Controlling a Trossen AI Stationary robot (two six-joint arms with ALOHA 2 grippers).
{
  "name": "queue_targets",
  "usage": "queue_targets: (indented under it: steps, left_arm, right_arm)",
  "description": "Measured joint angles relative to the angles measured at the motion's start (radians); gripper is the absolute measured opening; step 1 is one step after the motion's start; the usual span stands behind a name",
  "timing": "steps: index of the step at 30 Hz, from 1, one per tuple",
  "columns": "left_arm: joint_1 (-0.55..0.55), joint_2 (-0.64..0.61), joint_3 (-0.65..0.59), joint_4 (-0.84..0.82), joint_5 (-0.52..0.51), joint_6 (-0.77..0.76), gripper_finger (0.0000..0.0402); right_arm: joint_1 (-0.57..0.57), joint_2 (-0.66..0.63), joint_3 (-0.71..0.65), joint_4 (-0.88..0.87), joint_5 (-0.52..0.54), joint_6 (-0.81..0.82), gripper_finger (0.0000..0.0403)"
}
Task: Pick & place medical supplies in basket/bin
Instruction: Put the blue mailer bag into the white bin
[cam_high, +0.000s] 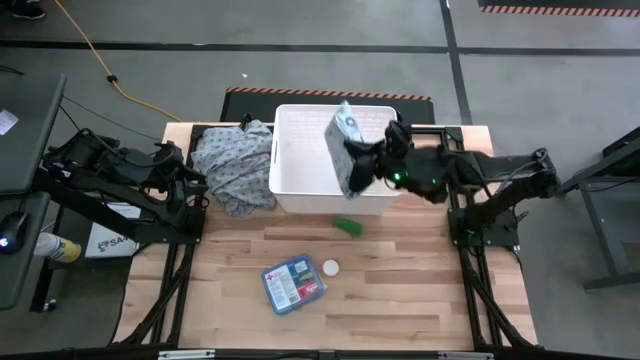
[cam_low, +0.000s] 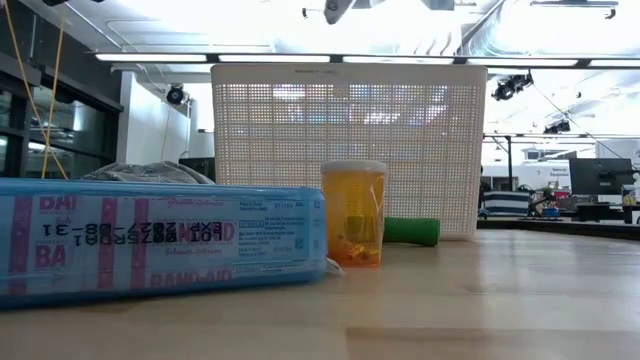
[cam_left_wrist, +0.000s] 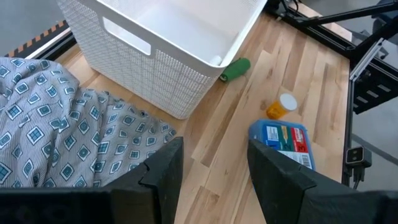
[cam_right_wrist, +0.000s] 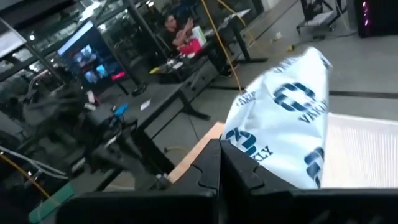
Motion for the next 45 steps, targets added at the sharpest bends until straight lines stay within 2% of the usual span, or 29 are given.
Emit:
queue_targets:
  steps: [6, 11, 19, 32, 45]
  left_arm:
    - [0.0, 0.0, 0.0, 0.0, 0.001, 0.0, 0.0211]
    - [0.0, 0.0, 0.0, 0.0, 0.001, 0.0, 0.0211]
    - [0.0, 0.0, 0.0, 0.001, -0.001, 0.0, 0.0211]
    - [0.0, 0.0, 0.0, 0.002, -0.005, -0.007, 0.0211]
    - [0.0, 0.0, 0.0, 0.001, -0.009, -0.031, 0.0211]
  right_arm:
    - [-0.105, -0.001, 0.0, 0.025, -0.079, -0.025, 0.0]
    - [-0.167, -0.001, 0.0, 0.019, -0.104, -0.011, 0.0]
    - [-0.23, 0.009, -0.001, -0.164, -0.126, 0.126, 0.0]
    - [-0.293, 0.157, -0.001, -0.238, -0.16, 0.089, 0.0]
    - [-0.377, 0.274, -0.002, -0.373, -0.249, 0.118, 0.0]
